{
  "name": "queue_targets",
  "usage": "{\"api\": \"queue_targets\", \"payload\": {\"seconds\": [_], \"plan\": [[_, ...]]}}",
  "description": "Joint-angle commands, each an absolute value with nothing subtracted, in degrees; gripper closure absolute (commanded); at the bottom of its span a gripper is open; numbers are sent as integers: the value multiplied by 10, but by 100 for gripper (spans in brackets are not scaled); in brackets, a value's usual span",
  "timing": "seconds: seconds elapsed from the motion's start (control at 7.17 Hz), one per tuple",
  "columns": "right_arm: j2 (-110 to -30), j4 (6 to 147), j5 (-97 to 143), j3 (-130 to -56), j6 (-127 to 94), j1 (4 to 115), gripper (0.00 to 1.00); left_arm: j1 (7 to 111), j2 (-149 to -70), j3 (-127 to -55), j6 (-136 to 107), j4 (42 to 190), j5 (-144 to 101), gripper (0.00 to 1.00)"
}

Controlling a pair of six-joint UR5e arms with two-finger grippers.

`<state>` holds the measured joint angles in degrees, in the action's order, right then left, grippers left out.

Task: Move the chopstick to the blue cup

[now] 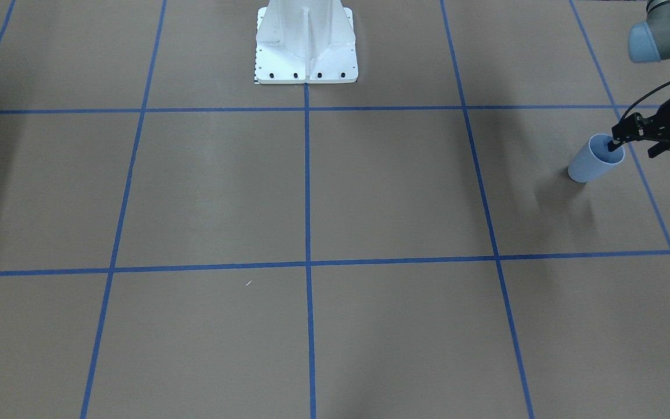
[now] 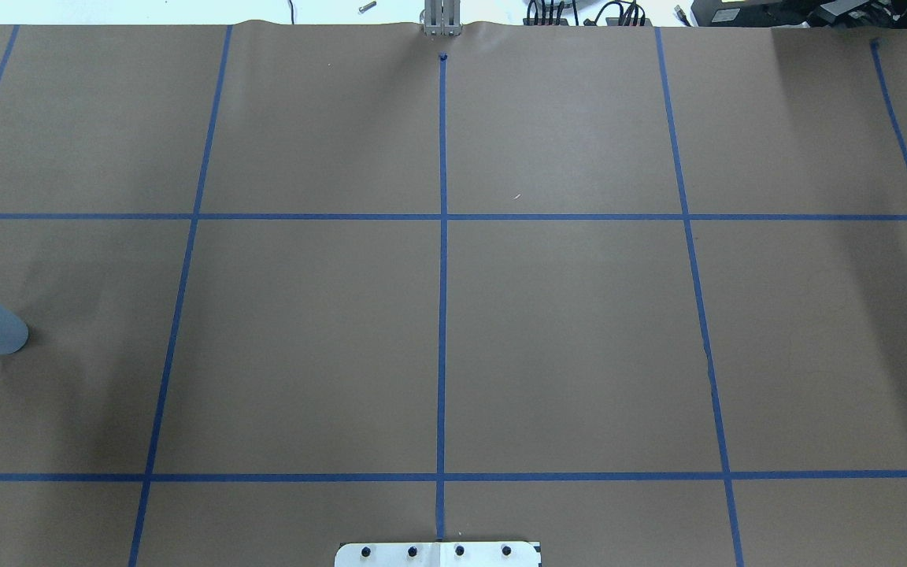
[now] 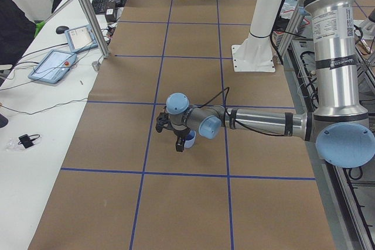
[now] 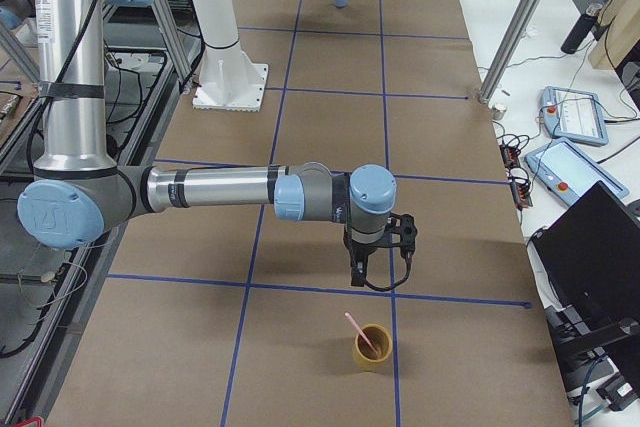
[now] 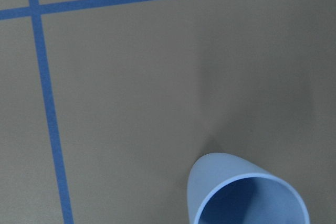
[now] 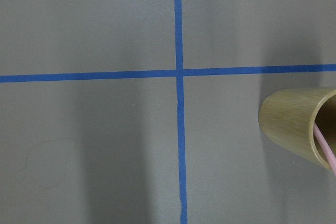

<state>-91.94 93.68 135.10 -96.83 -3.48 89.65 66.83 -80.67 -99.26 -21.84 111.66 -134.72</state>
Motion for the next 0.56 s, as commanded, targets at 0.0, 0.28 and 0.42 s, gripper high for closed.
{"api": "queue_targets", "payload": {"seconds": [0.0,0.28,0.42], "plan": [[-919,937,1352,-969,-35,896,0,656,-812,-976,-216,1117,-1346,1],[-919,938,1352,-969,-35,896,0,642,-812,-975,-210,1118,-1346,23],[-919,939,1352,-969,-35,896,0,641,-811,-975,-209,1127,-1346,64]]}}
